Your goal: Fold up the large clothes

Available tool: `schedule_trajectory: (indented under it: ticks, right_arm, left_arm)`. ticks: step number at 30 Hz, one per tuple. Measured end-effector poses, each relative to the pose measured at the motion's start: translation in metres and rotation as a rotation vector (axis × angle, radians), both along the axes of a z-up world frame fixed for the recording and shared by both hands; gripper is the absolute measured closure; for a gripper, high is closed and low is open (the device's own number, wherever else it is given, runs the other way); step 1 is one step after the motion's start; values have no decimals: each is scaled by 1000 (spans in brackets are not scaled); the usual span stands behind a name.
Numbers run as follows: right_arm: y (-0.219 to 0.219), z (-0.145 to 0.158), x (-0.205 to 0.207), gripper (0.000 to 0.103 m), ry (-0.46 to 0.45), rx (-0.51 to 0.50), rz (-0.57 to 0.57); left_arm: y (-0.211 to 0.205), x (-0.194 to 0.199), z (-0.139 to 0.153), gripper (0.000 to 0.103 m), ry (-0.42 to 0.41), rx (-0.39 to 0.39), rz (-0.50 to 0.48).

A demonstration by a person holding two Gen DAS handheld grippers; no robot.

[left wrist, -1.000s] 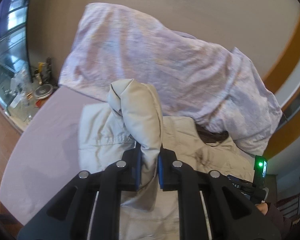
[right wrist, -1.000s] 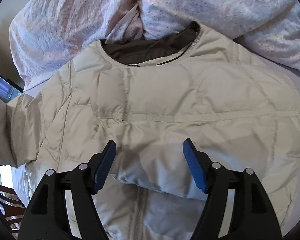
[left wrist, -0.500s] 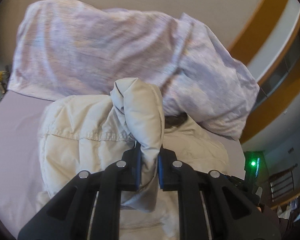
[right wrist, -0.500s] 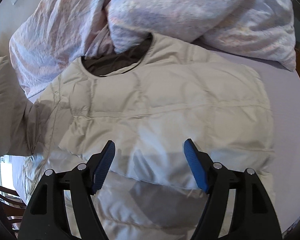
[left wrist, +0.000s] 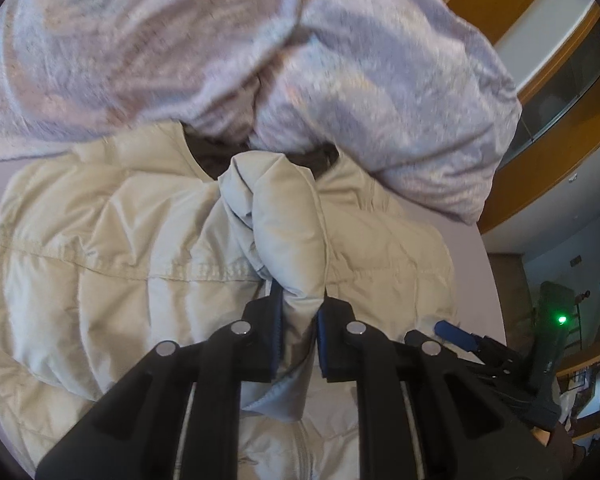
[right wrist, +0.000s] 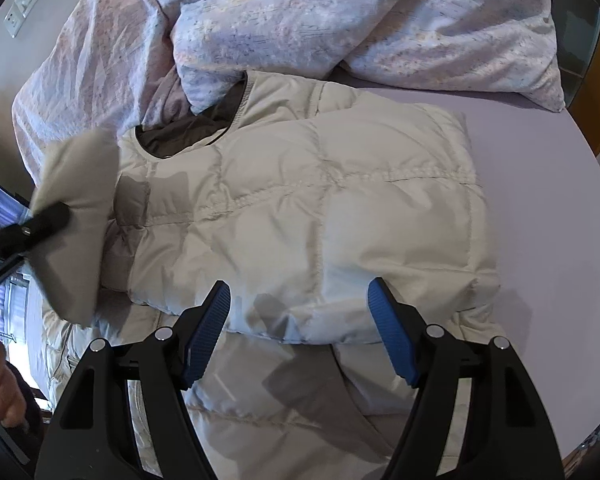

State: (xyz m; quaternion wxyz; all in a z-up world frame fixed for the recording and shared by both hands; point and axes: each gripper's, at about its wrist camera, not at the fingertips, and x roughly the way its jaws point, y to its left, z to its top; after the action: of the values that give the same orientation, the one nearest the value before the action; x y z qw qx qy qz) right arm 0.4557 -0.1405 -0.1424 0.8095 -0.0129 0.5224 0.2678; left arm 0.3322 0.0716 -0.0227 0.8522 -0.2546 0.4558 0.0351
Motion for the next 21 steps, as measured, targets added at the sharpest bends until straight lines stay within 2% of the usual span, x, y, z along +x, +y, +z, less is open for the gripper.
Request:
schedule_trajectory:
  ticks: [3,6,9,11,14,17,21]
  right_arm:
    - [-2,-1,0,30,-1,-1,-1]
    - [-2,-1,0,30,-2,0,-3]
    - [-1,0,-1,30,-3,5,2]
    - [1,2,-2,30,-4,21,8]
    - [9,10,-6,31,6,77,43]
    - [23,19,-9,37,27,142,88]
    - [48,23,-15,60,47,181,144]
  left_arm:
    - [-7,6,-12,86,30,2,-10]
    - [-9,9,-17,79,45,-4,-10]
    - [-8,8,-15,66,42,-4,-10]
    - [-6,5,-12,50,36,6,-7]
    - [6,-3,-4,42,19,27,15]
    - [20,-11,0,41,23,61,45]
    - [42,-30,-1,40,50,119,94]
